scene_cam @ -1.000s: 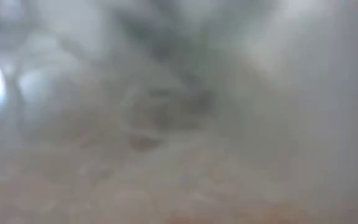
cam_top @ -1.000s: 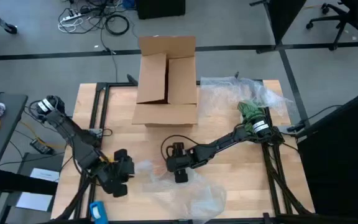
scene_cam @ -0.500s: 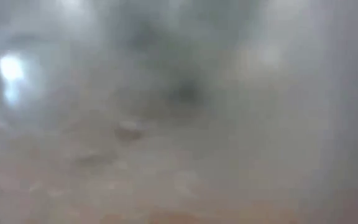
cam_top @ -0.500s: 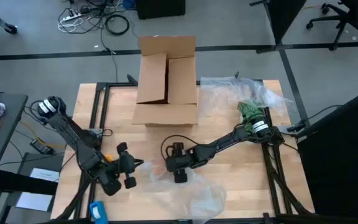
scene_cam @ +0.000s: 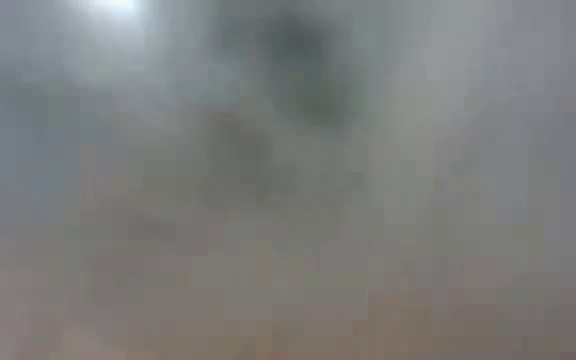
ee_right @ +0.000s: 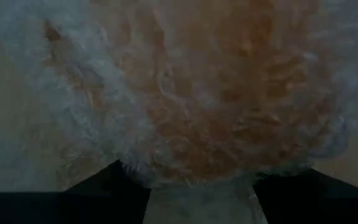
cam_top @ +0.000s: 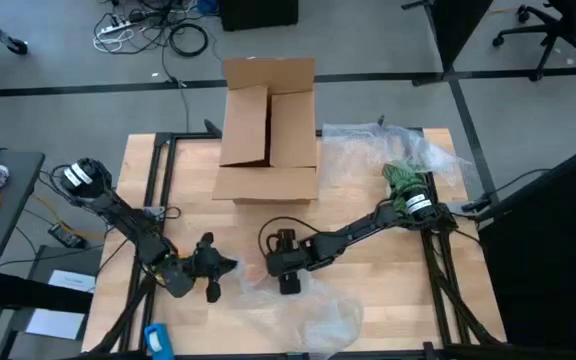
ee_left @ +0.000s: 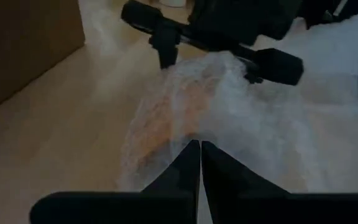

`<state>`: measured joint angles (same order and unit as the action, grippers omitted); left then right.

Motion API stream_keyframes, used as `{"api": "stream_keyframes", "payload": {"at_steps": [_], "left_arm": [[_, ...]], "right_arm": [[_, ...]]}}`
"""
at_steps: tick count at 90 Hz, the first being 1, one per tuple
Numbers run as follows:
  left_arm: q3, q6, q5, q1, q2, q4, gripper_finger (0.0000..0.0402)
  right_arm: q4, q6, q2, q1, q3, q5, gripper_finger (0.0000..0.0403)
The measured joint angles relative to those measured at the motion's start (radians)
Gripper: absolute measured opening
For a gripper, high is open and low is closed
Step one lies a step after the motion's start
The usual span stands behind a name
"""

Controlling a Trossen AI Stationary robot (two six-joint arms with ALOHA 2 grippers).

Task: Wrap mug
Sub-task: Wrap the orange cup with the bubble wrap

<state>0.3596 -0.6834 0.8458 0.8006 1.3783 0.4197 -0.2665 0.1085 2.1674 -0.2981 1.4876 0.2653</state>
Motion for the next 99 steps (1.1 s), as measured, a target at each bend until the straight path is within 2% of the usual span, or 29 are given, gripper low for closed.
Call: {"api": "stream_keyframes", "payload": {"at_steps": [13,27,47,66,84,99], "left_arm": [[0.0,0.055,-0.049,-0.031,0.118,0.169,0.0],[0.001,0.125,-0.053,-0.069,0.232,0.358,0.0],[0.069,0.199,-0.067,-0.147,0.366,0.457,0.0],[0.126,0.31,-0.094,-0.17,0.399,0.459,0.0],[0.126,0.316,-0.115,-0.173,0.392,0.43,0.0],[0.127,0.282,-0.163,-0.174,0.319,0.294,0.0005]], "right_arm": [[0.008,0.0,0.0,0.001,0.0,0.0,0.0225],[0.032,-0.008,0.001,0.002,-0.001,-0.004,0.0226],[0.074,-0.021,0.003,0.001,-0.005,-0.024,0.0225],[0.05,0.005,0.003,0.001,-0.005,-0.021,0.0223],[0.021,0.002,0.001,-0.005,-0.001,0.006,0.0227],[0.023,-0.004,0.001,-0.008,0.0,0.014,0.0226]]}}
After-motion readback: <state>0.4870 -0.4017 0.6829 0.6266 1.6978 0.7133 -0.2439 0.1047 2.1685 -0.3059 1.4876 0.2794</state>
